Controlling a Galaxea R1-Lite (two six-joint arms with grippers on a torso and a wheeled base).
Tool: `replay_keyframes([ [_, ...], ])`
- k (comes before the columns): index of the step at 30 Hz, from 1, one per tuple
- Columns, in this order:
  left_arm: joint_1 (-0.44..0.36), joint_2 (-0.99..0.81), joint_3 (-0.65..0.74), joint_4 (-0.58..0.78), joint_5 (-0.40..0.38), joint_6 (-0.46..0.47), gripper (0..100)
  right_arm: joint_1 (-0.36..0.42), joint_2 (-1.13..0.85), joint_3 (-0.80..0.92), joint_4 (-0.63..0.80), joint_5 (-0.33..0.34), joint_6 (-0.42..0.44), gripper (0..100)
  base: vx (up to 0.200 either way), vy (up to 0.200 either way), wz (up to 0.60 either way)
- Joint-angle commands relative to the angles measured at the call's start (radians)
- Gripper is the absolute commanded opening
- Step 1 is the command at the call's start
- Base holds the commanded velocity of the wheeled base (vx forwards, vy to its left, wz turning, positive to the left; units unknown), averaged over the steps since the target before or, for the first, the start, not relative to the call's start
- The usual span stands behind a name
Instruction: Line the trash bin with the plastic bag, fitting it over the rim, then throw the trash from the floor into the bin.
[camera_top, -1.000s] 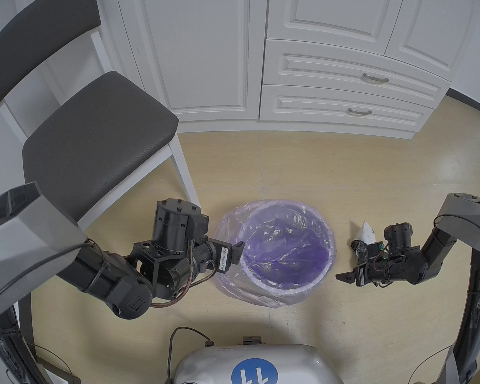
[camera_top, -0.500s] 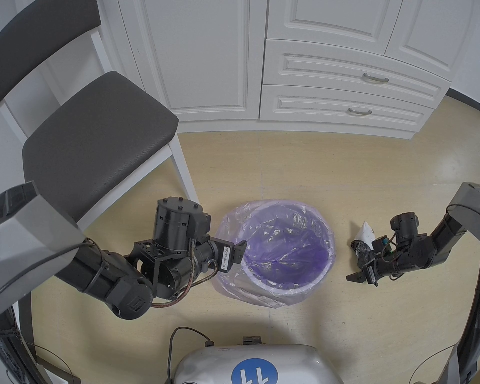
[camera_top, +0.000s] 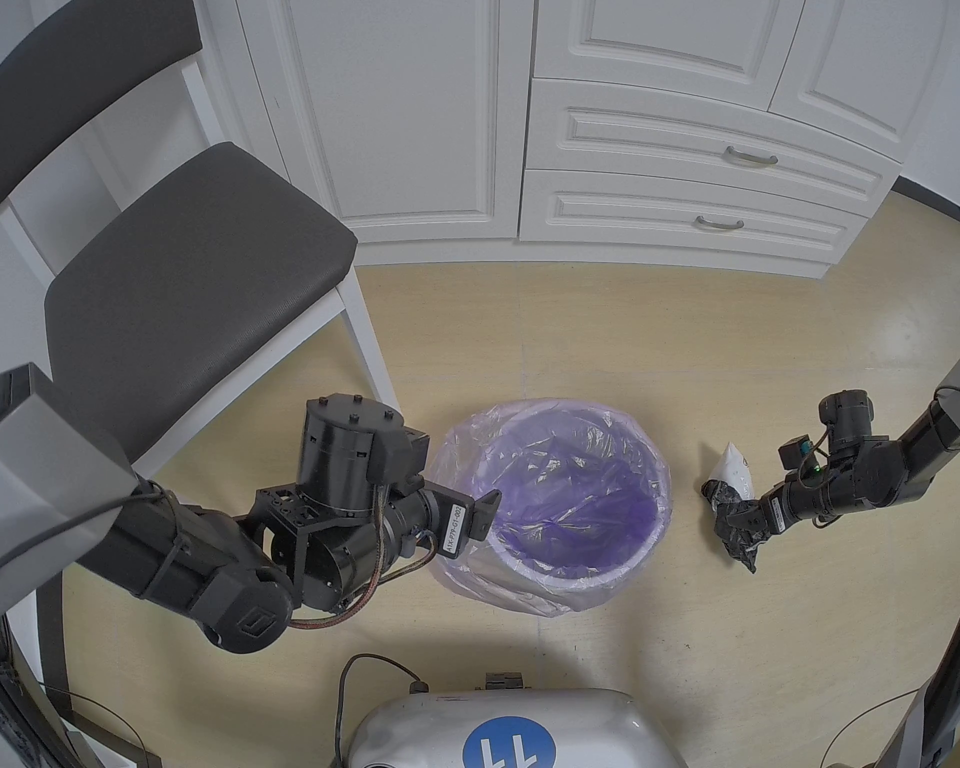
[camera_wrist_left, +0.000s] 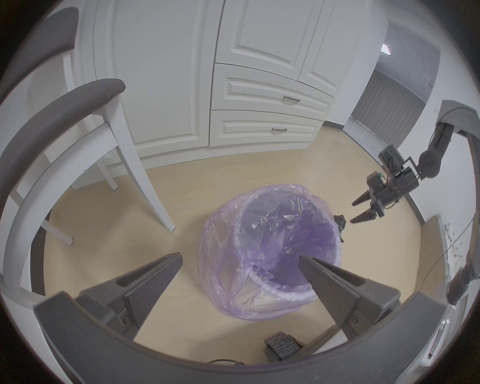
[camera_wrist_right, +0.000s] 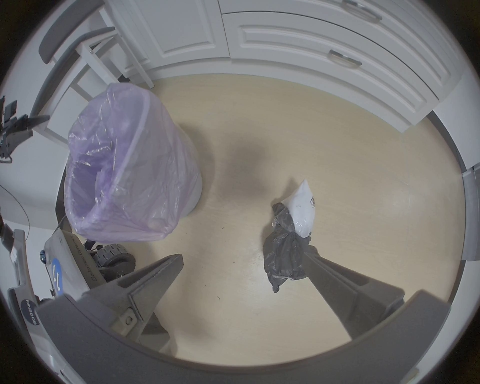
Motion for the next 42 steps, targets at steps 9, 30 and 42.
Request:
replay_keyframes([
  [9,-0.001,0.039,-0.084,0.090,0.001,0.018,100,-0.003,-0.037,0.021,-0.064,0.002,0.002,100,0.000,0.000,0.00],
  [30,0.030,0.414,-0.594,0.277,0.073,0.104,100,-0.046,-0.039,0.024,-0.109,0.005,0.008,100,0.000,0.000,0.00],
  [42,0.082,0.354,-0.592,0.260,0.070,0.089,100,-0.050,-0.036,0.016,-0.107,0.006,0.010,100,0.000,0.000,0.00],
])
